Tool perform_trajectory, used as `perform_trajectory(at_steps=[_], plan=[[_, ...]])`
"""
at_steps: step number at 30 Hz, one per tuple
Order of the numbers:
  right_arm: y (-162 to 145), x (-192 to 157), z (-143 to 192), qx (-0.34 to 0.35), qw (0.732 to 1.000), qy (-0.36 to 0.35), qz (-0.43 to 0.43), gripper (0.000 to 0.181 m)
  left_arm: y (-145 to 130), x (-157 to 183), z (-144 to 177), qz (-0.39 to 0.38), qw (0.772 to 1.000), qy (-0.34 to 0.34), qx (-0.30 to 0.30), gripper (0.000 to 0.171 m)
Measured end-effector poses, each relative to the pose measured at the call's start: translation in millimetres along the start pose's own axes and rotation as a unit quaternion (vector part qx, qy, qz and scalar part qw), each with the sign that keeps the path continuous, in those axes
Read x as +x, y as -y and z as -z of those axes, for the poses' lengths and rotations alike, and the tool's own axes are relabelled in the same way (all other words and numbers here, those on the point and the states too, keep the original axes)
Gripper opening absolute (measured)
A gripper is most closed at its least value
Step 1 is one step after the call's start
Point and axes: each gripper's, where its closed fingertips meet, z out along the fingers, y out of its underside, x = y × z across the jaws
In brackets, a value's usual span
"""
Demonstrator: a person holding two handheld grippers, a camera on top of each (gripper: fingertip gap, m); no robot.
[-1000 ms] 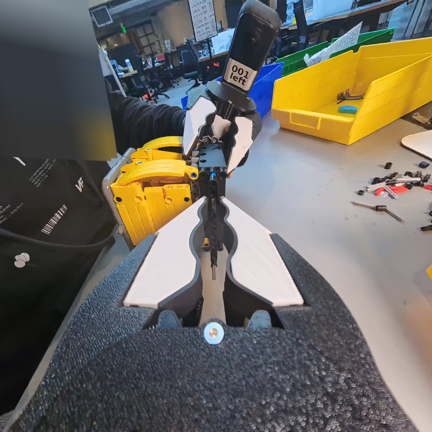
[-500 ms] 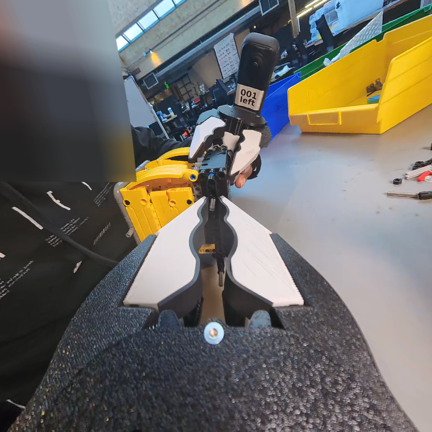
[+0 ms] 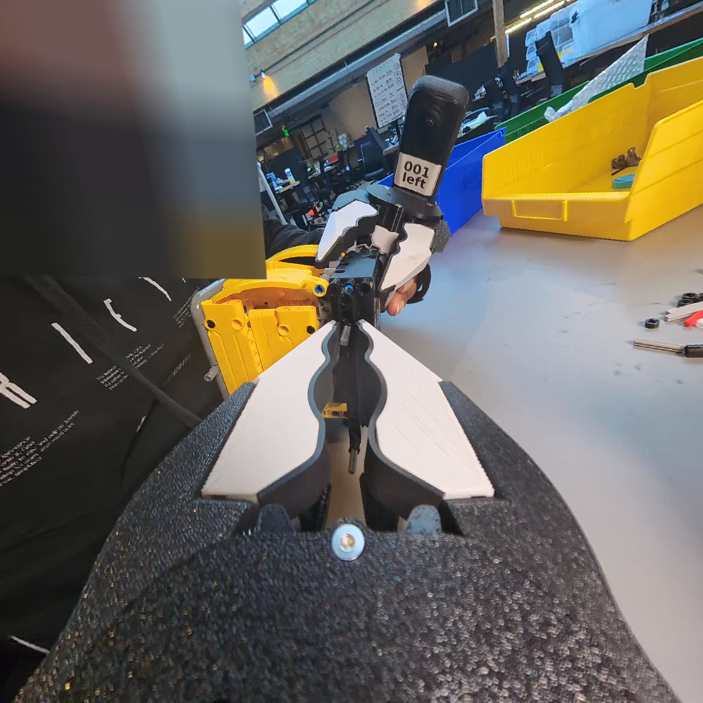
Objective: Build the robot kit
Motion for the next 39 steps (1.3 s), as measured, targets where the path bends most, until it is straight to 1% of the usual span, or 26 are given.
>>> perform_trajectory(at_steps=[8, 16, 18, 20, 22, 24, 30, 33, 36, 39], plan=[[1.7, -1.6, -3.2, -0.026, 0.999, -0.020, 0.028, 0.006, -0.4, 2.8, 0.3, -0.020, 1.000, 0.007, -0.005, 0.034], [3.8, -5.3, -8.3, -0.059, 0.997, -0.033, 0.048, 0.006, -1.2, 7.8, 2.7, -0.024, 1.000, -0.008, 0.004, 0.035], [-1.6, -5.3, -15.6, -0.092, 0.993, -0.043, 0.064, 0.006, -4.0, 8.7, -0.5, -0.023, 1.000, -0.009, -0.006, 0.035], [-2.6, -8.7, -20.1, -0.126, 0.986, -0.049, 0.095, 0.006, -4.9, 11.1, -1.8, -0.039, 0.999, -0.008, -0.016, 0.034], [-0.2, -6.2, -20.6, -0.138, 0.983, -0.071, 0.102, 0.006, -4.2, 11.1, -0.2, -0.070, 0.997, 0.003, -0.018, 0.035], [-1.4, -9.7, -21.9, -0.152, 0.981, -0.066, 0.097, 0.007, -5.5, 13.7, 0.3, -0.070, 0.997, -0.008, -0.016, 0.035], [1.0, -12.3, -26.6, -0.136, 0.984, -0.066, 0.096, 0.009, -5.7, 17.4, 4.4, -0.077, 0.997, -0.026, -0.001, 0.035], [1.3, -12.0, -23.9, -0.134, 0.983, -0.079, 0.101, 0.020, -7.3, 21.8, 6.8, -0.083, 0.996, -0.042, 0.004, 0.035], [2.7, -15.6, -13.2, -0.131, 0.981, -0.095, 0.109, 0.030, -7.4, 23.0, 12.4, -0.087, 0.995, -0.045, 0.010, 0.036], [-10.0, -13.0, 1.6, -0.149, 0.973, -0.126, 0.121, 0.035, -5.9, 23.6, 21.3, -0.083, 0.995, -0.052, 0.028, 0.035]])
